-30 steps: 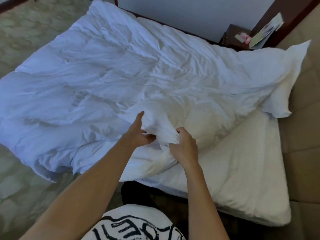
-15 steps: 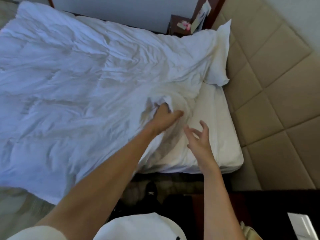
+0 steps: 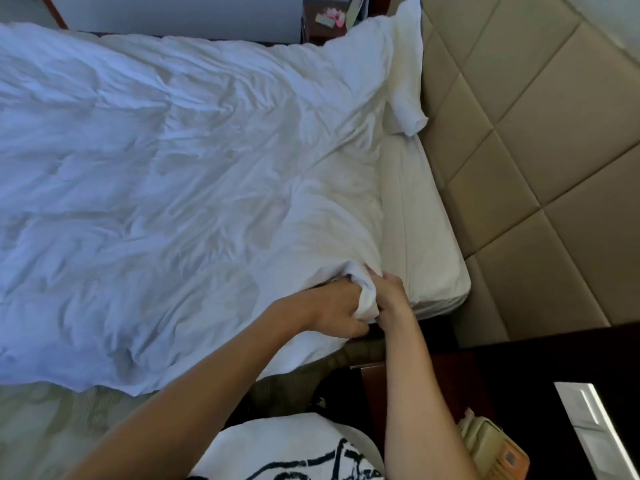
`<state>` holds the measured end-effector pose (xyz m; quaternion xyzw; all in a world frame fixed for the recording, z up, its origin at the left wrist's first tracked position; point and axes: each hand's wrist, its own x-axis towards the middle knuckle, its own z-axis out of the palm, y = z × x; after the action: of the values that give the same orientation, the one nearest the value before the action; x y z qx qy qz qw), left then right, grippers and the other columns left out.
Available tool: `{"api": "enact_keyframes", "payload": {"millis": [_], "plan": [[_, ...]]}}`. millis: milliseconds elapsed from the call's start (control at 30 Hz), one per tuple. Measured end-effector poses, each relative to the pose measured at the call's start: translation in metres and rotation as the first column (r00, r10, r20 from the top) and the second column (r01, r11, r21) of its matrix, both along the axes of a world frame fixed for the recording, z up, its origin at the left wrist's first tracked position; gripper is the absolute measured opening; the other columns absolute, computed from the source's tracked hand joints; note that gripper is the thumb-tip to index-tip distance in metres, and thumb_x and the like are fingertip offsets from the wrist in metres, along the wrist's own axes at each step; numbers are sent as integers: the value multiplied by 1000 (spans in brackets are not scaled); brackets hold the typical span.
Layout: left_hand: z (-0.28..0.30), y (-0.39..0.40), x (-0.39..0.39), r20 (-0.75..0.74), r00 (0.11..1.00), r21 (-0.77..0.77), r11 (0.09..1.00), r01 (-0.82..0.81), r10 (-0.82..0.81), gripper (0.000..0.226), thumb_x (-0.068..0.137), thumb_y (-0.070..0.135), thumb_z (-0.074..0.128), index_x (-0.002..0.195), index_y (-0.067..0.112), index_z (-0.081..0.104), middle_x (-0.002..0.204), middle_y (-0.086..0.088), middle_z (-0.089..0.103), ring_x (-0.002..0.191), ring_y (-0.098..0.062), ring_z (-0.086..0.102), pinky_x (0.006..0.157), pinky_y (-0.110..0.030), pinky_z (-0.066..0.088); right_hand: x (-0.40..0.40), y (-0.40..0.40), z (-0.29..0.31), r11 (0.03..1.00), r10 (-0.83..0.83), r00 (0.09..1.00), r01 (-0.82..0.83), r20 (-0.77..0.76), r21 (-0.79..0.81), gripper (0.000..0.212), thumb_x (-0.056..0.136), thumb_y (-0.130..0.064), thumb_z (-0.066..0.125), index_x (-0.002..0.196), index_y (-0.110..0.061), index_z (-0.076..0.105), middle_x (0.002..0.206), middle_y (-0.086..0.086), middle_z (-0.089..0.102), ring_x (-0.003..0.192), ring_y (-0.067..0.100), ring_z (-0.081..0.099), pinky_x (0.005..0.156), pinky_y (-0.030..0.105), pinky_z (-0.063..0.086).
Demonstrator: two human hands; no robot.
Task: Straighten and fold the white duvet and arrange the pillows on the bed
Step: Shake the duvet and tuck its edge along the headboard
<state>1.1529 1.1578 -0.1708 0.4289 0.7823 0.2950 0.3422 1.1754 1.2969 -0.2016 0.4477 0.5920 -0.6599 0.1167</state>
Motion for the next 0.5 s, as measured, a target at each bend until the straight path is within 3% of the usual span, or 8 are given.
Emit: {"api": "enact_keyframes", "payload": {"millis": [67, 133, 233, 333, 400, 467, 500], "plan": [[-4, 4, 6, 5, 997, 24, 997, -80, 80, 40, 91, 46, 56, 76, 9, 61, 71, -5, 61, 68, -16, 58, 72, -40, 51, -3, 8, -4, 997, -74, 993, 73, -91, -14, 29, 97, -28, 59, 120, -11, 60, 98, 7, 67, 83, 22, 63, 62, 26, 51], [1, 2, 6, 77, 978, 63, 978, -197, 192, 45, 96, 44, 56, 60, 17, 52, 56, 10, 49, 57, -7, 49, 68, -25, 46, -4, 19, -6, 991, -134, 982, 135, -131, -4, 22, 98, -29, 57, 115, -16, 62, 95, 5, 67, 81, 19, 63, 67, 27, 54], [16, -6, -2, 166, 901, 132, 896, -423, 401, 39, 97, 40, 54, 69, 19, 71, 63, 11, 65, 60, -5, 62, 66, -16, 48, -2, 27, -10, 985, -174, 973, 171, -150, -36, 36, 98, -30, 57, 125, -7, 62, 104, 7, 69, 94, 24, 66, 87, 37, 57], [14, -11, -13, 162, 753, 152, 738, -657, 637, 47, 96, 43, 55, 69, 10, 76, 57, -7, 69, 45, -13, 60, 51, -23, 48, -2, 33, -15, 979, -202, 966, 193, -160, -70, 32, 99, -30, 54, 125, -12, 61, 97, 0, 66, 93, 20, 64, 90, 35, 55], [2, -12, -20, 29, 547, 149, 538, -830, 836, 56, 94, 45, 59, 57, 5, 68, 47, -7, 62, 40, -14, 55, 51, -24, 46, 0, 37, -15, 979, -204, 964, 195, -173, -63, 28, 99, -30, 53, 121, -15, 63, 97, -2, 66, 92, 19, 64, 89, 35, 55], [-15, -13, -30, -156, 348, 67, 362, -930, 924, 50, 89, 52, 60, 67, 8, 66, 65, -7, 66, 64, -19, 65, 66, -31, 48, 2, 41, -17, 982, -186, 964, 186, -190, -14, 22, 99, -30, 51, 105, -18, 68, 97, -1, 68, 93, 21, 65, 92, 40, 55], [-27, -13, -35, -257, 345, -74, 337, -938, 903, 50, 86, 60, 58, 86, 11, 68, 90, -9, 69, 87, -25, 67, 79, -36, 49, 4, 44, -15, 986, -143, 969, 156, -201, 50, 21, 98, -30, 50, 95, -22, 69, 97, 0, 69, 95, 22, 65, 93, 43, 55]]}}
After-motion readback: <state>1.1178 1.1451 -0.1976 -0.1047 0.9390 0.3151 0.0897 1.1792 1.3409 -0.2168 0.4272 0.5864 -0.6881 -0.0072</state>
